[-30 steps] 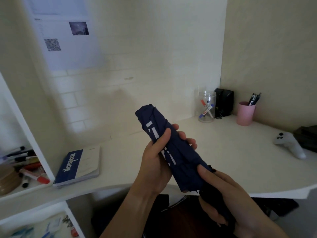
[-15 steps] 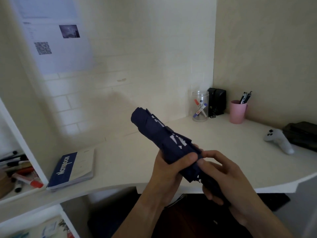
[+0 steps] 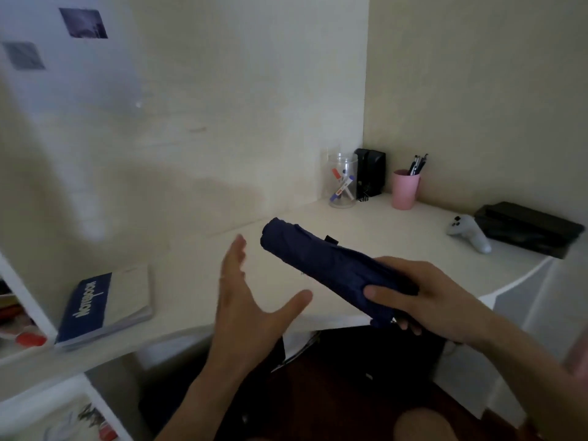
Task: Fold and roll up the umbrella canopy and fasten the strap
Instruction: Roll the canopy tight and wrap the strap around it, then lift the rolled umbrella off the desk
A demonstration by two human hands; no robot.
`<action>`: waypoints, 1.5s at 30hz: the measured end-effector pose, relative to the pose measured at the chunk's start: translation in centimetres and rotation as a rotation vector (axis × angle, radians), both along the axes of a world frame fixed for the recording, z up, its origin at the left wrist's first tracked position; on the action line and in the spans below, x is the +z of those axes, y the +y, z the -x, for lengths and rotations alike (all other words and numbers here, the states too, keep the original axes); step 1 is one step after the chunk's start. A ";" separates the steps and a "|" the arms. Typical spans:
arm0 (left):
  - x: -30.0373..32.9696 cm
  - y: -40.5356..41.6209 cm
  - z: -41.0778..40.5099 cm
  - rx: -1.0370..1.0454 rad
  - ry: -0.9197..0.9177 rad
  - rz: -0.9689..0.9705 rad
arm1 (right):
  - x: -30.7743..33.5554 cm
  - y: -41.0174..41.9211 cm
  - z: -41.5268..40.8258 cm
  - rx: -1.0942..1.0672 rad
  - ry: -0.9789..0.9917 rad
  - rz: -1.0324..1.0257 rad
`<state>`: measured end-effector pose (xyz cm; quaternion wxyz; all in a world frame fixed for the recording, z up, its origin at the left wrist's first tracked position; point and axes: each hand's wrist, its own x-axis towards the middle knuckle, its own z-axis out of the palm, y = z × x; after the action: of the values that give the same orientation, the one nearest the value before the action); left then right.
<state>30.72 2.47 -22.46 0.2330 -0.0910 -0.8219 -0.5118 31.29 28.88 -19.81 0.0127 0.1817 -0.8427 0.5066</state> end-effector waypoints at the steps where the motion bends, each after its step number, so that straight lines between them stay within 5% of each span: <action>1: -0.2 -1.3 0.4 0.045 0.199 0.285 | -0.1 0.5 0.0 0.031 -0.043 -0.020; 3: -0.1 -2.4 1.7 -0.032 0.503 0.764 | -0.3 0.5 0.1 0.090 -0.107 -0.019; 5: -0.1 -2.5 2.7 -0.140 0.615 0.949 | -0.5 0.2 -0.1 0.110 -0.154 -0.039; 8: -1.2 -2.5 3.4 -0.207 0.664 0.943 | -1.2 0.2 -1.2 0.023 -0.084 -0.200; 14: -3.7 2.5 4.4 -0.370 0.578 0.891 | -5.6 2.1 -6.0 -0.300 0.341 -0.879; 20: -7.4 16.9 5.9 -0.663 0.459 0.894 | -10.4 15.1 -8.3 -0.489 0.218 -0.764; 29: -16.6 45.8 6.7 -1.055 0.569 1.030 | -19.4 39.4 -14.0 -0.746 -0.112 -0.700; 45: -39.9 88.2 19.4 -1.171 0.334 1.139 | -41.8 75.5 -0.8 -1.023 -0.333 -0.772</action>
<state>11.28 90.71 -62.38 -0.0336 -0.6822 -0.7295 -0.0360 32.05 104.40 -61.60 0.0551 -0.3309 -0.9344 0.1197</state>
